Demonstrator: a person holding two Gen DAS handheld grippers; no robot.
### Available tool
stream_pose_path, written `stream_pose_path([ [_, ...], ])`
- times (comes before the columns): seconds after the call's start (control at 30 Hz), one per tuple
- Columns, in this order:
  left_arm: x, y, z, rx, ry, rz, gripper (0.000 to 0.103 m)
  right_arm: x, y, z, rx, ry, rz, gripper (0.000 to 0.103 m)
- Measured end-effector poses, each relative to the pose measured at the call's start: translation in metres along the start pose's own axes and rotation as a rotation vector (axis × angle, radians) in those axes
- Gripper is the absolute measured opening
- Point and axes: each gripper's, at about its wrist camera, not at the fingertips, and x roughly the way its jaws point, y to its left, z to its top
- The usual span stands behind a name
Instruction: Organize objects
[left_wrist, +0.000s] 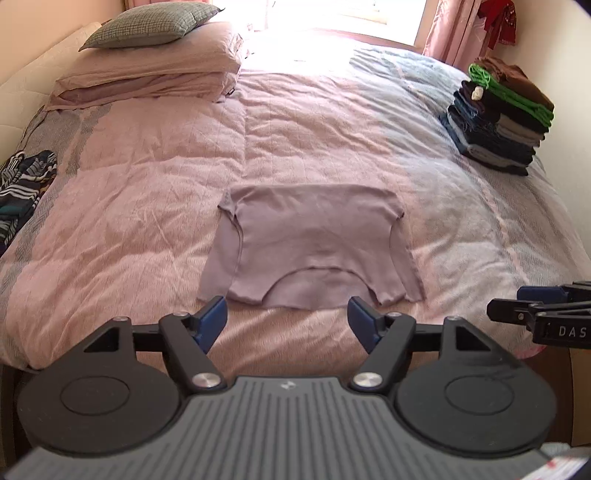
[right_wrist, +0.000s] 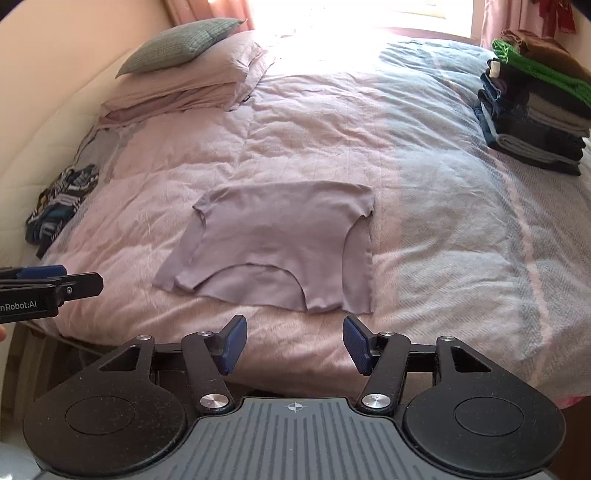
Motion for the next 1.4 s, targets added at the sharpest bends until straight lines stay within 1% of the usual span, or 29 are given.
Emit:
stream_pose_path([
  [0.13,-0.004,-0.006,-0.018,0.0,0.041,0.009,0.069,-0.005,-0.003,-0.014,0.012,0.018,-0.007,0.055],
  [0.23,-0.009,-0.01,-0.024,0.009,0.041,0.015,0.069,-0.01,-0.004,-0.017,0.004,0.013,-0.018,0.055],
  [0.43,-0.018,-0.017,-0.026,0.026,0.021,0.016,0.071,-0.01,-0.002,-0.022,-0.018,0.023,-0.017,0.055],
  [0.8,-0.015,-0.017,-0.025,0.017,0.036,0.022,0.071,-0.002,-0.002,-0.02,-0.029,0.051,-0.007,0.055],
  [0.93,-0.01,-0.016,-0.022,0.012,0.046,0.023,0.071,0.003,-0.006,-0.017,-0.015,0.052,-0.006,0.055],
  [1.07,-0.001,-0.006,-0.018,-0.004,0.063,0.021,0.071,0.011,-0.014,-0.012,0.017,0.04,-0.005,0.055],
  [1.2,0.014,0.012,-0.009,-0.016,0.067,0.019,0.071,0.025,-0.025,-0.006,0.057,-0.001,0.014,0.055],
  [1.33,0.043,0.033,0.005,-0.018,0.063,0.013,0.071,0.052,-0.047,0.0,0.178,-0.033,0.051,0.055],
  [1.4,0.063,0.043,0.014,-0.023,0.079,0.006,0.071,0.068,-0.056,0.005,0.236,-0.02,0.051,0.055],
])
